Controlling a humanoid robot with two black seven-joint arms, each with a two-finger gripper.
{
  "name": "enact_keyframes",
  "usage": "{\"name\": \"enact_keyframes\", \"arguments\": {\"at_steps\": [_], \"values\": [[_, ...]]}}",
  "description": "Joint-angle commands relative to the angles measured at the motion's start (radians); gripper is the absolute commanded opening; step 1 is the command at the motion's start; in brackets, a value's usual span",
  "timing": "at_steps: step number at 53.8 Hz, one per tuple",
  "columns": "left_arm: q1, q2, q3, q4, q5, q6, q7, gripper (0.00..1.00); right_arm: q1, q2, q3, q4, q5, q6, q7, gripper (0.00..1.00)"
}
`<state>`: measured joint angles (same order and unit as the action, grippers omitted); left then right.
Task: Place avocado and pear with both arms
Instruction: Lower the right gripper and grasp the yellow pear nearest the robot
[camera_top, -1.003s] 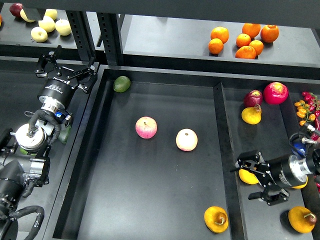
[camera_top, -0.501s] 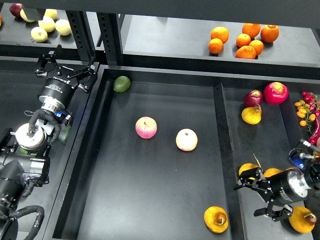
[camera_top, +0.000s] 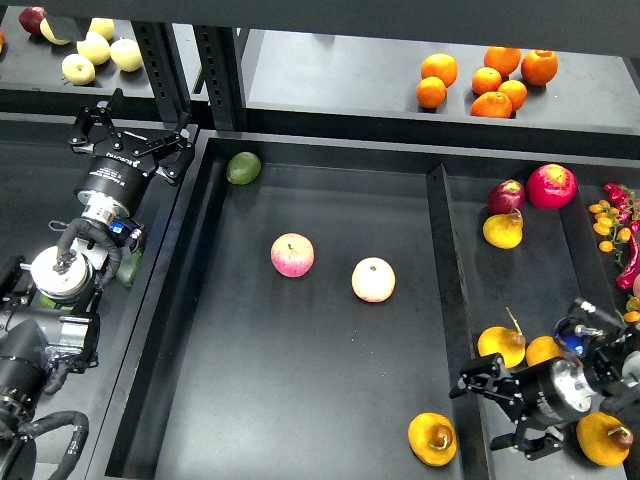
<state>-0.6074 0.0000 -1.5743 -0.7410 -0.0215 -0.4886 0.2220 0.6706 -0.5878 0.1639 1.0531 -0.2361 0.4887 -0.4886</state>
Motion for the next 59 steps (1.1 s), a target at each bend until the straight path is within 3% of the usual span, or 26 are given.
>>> {"name": "enact_keyframes", "arguments": {"at_steps": [1, 59], "values": [[0.003, 0.0, 0.0, 0.0, 0.0, 0.0, 0.0, 1.0, -0.003, 0.017, 0.0, -0.015, -0.003, 0.0, 0.0, 0.99], [0.015, 0.0, 0.0, -0.001, 0.0, 0.0, 0.0, 1.0, -0.074, 0.105, 0.036, -0.104, -0.042, 0.0, 0.0, 0.95]]}}
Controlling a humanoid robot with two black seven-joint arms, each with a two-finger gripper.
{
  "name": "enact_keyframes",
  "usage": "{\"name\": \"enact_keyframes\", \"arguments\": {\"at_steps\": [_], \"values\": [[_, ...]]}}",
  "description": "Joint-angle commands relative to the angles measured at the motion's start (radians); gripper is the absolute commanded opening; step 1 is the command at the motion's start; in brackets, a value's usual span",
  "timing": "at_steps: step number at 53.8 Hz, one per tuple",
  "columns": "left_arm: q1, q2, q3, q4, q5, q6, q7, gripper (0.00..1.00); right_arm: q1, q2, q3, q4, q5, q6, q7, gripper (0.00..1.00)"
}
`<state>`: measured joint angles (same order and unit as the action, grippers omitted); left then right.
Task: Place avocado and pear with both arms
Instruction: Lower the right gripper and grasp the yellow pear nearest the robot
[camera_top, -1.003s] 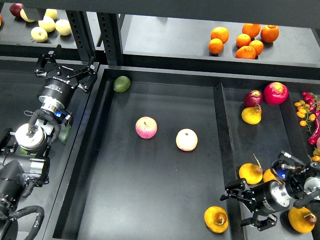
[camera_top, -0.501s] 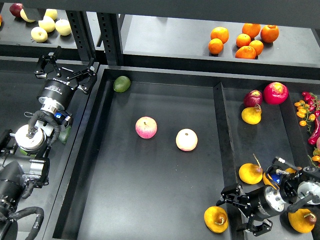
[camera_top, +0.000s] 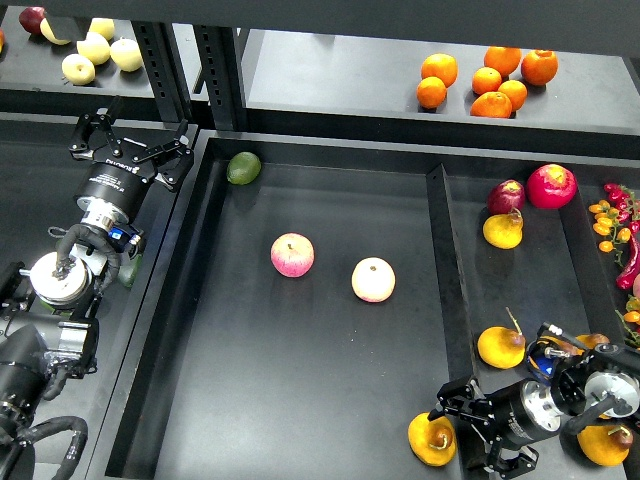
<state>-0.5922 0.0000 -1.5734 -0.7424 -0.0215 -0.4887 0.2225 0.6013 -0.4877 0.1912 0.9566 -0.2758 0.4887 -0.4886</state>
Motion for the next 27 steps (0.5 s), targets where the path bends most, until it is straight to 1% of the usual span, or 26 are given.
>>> {"name": "enact_keyframes", "arguments": {"at_steps": [1, 8, 15, 24, 26, 27], "values": [[0.0, 0.0, 0.0, 0.0, 0.0, 0.0, 0.0, 1.0, -0.006, 0.006, 0.008, -0.007, -0.002, 0.0, 0.0, 0.95], [0.002, 0.0, 0.0, 0.0, 0.0, 0.0, 0.0, 1.0, -0.011, 0.017, 0.01, -0.012, -0.002, 0.0, 0.0, 0.92], [0.002, 0.0, 0.0, -0.002, 0.0, 0.0, 0.0, 1.0, -0.017, 0.018, 0.01, -0.013, -0.002, 0.0, 0.0, 0.86], [0.005, 0.0, 0.0, -0.002, 0.0, 0.0, 0.0, 1.0, -0.026, 0.021, 0.03, -0.013, -0.002, 0.0, 0.0, 0.77], [0.006, 0.0, 0.001, -0.002, 0.0, 0.0, 0.0, 1.0, -0.031, 0.021, 0.036, -0.013, -0.003, 0.0, 0.0, 0.74], [0.006, 0.0, 0.0, -0.003, 0.0, 0.0, 0.0, 1.0, -0.032, 0.021, 0.045, -0.016, -0.002, 0.0, 0.0, 0.7]]}}
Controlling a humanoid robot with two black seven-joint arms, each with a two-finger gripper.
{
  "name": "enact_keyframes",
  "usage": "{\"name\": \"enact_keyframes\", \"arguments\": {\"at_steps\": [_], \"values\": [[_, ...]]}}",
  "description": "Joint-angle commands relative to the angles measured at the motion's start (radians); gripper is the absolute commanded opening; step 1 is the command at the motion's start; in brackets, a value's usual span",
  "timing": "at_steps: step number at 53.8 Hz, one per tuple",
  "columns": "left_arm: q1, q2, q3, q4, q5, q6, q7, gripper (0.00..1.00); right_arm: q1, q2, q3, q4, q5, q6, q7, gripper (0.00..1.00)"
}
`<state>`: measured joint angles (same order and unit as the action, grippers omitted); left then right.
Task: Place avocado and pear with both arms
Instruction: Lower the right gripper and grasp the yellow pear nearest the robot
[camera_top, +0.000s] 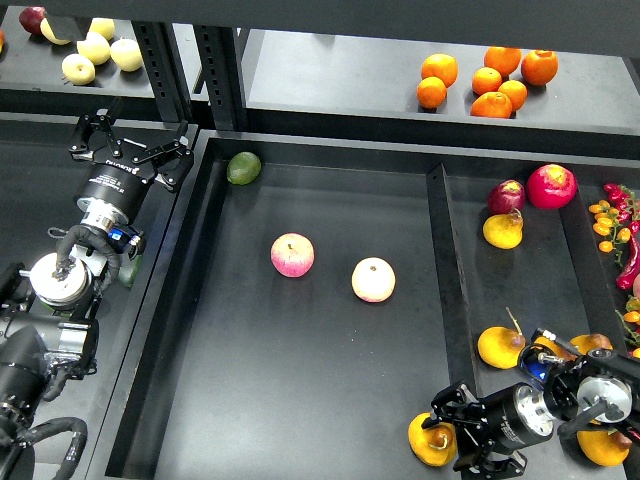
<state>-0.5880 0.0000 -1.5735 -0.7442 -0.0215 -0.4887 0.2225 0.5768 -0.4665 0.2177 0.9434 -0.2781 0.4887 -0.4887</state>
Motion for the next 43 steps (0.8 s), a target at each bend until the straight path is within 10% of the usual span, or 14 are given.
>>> {"name": "enact_keyframes", "arguments": {"at_steps": [1, 43], "values": [[0.003, 0.0, 0.0, -0.003, 0.0, 0.0, 0.0, 1.0, -0.008, 0.0, 0.02, -0.005, 0.0, 0.0, 0.0, 0.69], [0.011, 0.0, 0.0, -0.014, 0.0, 0.0, 0.0, 1.0, -0.017, -0.003, 0.075, -0.017, -0.041, 0.0, 0.0, 0.26]]}}
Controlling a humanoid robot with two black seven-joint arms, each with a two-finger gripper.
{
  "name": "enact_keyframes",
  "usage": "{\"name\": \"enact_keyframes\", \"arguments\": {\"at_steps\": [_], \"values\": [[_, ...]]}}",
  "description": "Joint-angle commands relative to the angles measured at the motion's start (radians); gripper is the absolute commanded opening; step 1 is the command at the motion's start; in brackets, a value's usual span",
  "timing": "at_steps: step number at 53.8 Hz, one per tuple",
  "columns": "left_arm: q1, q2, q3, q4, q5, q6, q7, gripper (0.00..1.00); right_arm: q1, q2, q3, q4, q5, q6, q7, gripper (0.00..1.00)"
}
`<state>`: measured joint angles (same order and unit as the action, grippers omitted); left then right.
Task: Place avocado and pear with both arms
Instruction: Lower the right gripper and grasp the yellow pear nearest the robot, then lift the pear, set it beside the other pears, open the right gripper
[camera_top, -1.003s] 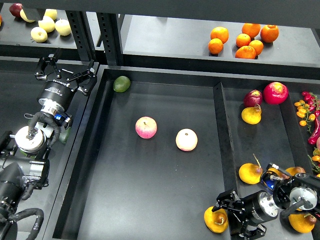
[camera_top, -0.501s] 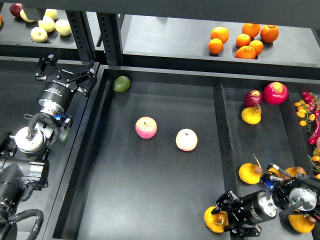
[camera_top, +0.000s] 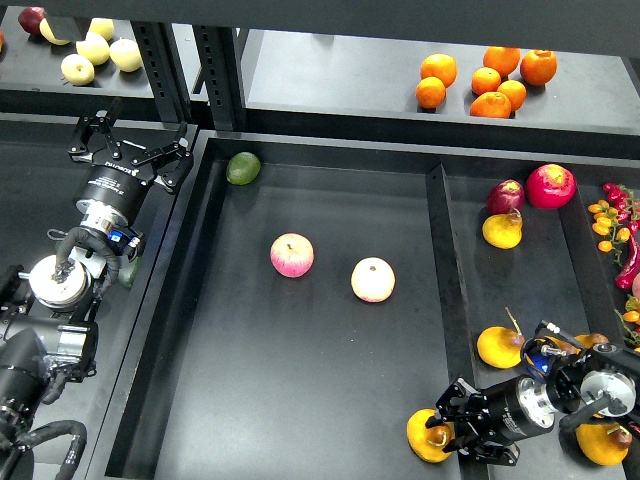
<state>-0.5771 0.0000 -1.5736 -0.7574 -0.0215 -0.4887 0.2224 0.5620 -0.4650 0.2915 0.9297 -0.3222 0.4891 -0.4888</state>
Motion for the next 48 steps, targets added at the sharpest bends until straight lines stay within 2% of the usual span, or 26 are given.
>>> {"name": "enact_keyframes", "arguments": {"at_steps": [1, 9, 15, 19, 48], "values": [[0.0, 0.0, 0.0, 0.0, 0.0, 0.0, 0.0, 1.0, -0.004, -0.004, 0.003, -0.006, 0.005, 0.0, 0.0, 0.25], [0.002, 0.0, 0.0, 0.0, 0.0, 0.0, 0.0, 1.0, -0.017, -0.003, 0.035, -0.028, 0.002, 0.0, 0.0, 0.18], [0.005, 0.0, 0.001, 0.0, 0.0, 0.0, 0.0, 1.0, -0.021, -0.003, 0.066, -0.037, 0.002, 0.0, 0.0, 0.07], [0.005, 0.0, 0.001, 0.0, 0.0, 0.0, 0.0, 1.0, -0.021, -0.003, 0.077, -0.041, 0.003, 0.0, 0.0, 0.05], [0.005, 0.0, 0.001, 0.0, 0.0, 0.0, 0.0, 1.0, -0.022, 0.011, 0.187, -0.023, 0.12, 0.0, 0.0, 0.03]]}}
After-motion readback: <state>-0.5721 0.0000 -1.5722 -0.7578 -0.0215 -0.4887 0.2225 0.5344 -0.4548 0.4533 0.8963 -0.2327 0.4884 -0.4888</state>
